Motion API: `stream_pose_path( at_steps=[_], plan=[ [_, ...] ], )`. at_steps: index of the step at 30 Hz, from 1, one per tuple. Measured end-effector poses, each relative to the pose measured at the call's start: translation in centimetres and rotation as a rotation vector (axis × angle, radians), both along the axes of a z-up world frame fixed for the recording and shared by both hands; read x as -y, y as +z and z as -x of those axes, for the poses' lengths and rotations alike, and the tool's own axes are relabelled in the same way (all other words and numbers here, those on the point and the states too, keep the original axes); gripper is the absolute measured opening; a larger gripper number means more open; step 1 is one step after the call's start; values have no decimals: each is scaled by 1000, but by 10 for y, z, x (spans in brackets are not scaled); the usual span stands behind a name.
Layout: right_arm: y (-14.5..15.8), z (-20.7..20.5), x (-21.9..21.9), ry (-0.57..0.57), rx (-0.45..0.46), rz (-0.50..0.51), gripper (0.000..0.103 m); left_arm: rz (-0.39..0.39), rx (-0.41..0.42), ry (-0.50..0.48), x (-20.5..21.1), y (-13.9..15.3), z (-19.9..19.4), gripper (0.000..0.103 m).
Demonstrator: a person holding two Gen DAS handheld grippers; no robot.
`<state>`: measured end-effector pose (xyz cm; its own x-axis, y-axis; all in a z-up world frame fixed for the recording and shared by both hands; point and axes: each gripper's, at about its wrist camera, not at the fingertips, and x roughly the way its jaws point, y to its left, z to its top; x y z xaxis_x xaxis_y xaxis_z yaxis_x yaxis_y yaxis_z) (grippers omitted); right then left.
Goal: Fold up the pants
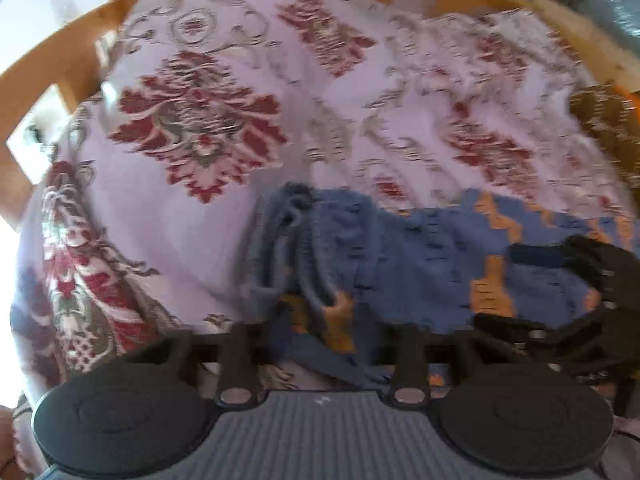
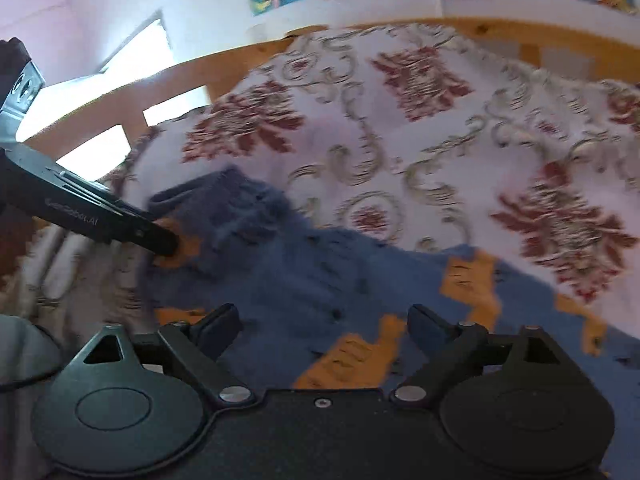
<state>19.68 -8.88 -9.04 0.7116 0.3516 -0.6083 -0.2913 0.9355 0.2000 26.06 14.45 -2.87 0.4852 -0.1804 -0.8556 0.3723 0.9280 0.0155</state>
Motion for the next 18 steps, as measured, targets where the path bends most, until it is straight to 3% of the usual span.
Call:
stream_pose_path(
  at_steps=[6, 10, 14, 15, 16, 18],
  plan=[
    [-1, -10, 17, -103, 46, 28, 102, 43, 24, 128, -19, 11, 7, 9],
    [-32, -30, 11, -100, -62, 123, 102, 31, 14, 170, -29, 8, 9, 9],
    [-25, -19, 15, -85, -12, 103, 102, -17, 25, 136, -25, 6, 10, 16],
    [-19, -15, 18, -86, 2, 96, 102, -34, 37, 115, -22, 9, 13, 21],
    [-12, -10, 20, -85, 16, 97, 102, -55, 51, 100, -19, 14, 16, 39],
    [3, 2, 29, -77, 47, 115, 102, -117, 116, 86, -10, 26, 27, 65]
  ],
)
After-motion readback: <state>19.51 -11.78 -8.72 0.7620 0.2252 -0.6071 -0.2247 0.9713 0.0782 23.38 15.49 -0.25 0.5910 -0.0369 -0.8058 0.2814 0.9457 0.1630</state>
